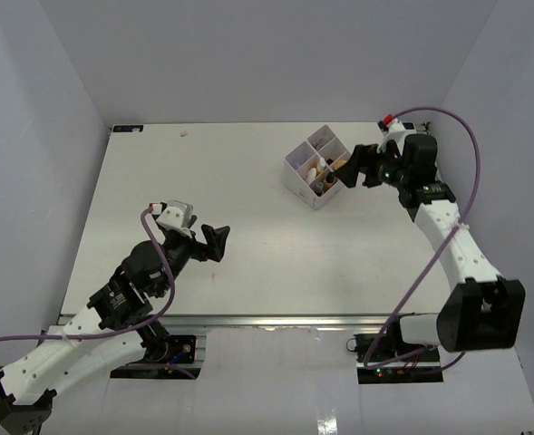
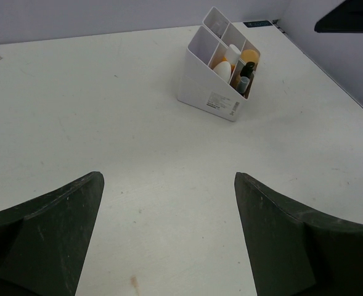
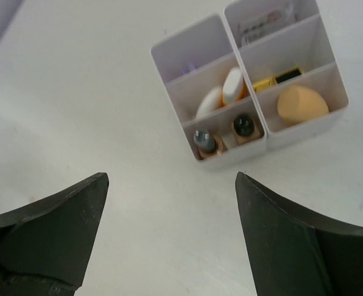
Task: Organize the makeup
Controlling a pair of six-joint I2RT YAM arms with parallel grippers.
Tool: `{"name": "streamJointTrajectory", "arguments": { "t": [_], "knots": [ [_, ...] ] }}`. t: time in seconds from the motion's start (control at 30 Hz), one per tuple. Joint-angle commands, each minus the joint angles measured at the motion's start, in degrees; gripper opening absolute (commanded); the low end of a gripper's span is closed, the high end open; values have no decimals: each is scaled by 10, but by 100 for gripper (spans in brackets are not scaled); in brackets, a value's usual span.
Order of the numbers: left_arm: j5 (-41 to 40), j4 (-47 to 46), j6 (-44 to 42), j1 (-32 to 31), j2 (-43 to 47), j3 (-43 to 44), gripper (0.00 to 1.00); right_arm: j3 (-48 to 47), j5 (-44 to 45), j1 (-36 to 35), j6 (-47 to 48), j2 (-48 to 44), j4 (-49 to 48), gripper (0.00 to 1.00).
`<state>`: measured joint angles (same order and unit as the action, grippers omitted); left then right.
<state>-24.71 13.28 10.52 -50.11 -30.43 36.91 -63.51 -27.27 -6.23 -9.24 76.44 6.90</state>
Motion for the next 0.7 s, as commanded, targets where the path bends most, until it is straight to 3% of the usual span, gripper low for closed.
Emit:
{"name": "streamJointTrajectory", "arguments": {
  "t": [0.0, 0.13, 0.27, 0.5, 0.67],
  "knots": [
    [57, -4, 2, -3, -11, 9, 98, 78, 38, -2, 226, -157, 97, 90],
    [71, -2, 8, -3, -8, 7, 98, 135, 86, -1, 226, -276, 98, 90],
    [79, 6, 15, -3, -6, 7, 98, 186, 32, 29, 221, -366, 91, 91],
    [97, 12, 25, -3, -14, 7, 98, 306, -5, 116, 181, -471, 60, 90],
    [113, 13, 25, -3, -21, 7, 98, 339, -26, 165, 158, -508, 42, 90]
  ]
}}
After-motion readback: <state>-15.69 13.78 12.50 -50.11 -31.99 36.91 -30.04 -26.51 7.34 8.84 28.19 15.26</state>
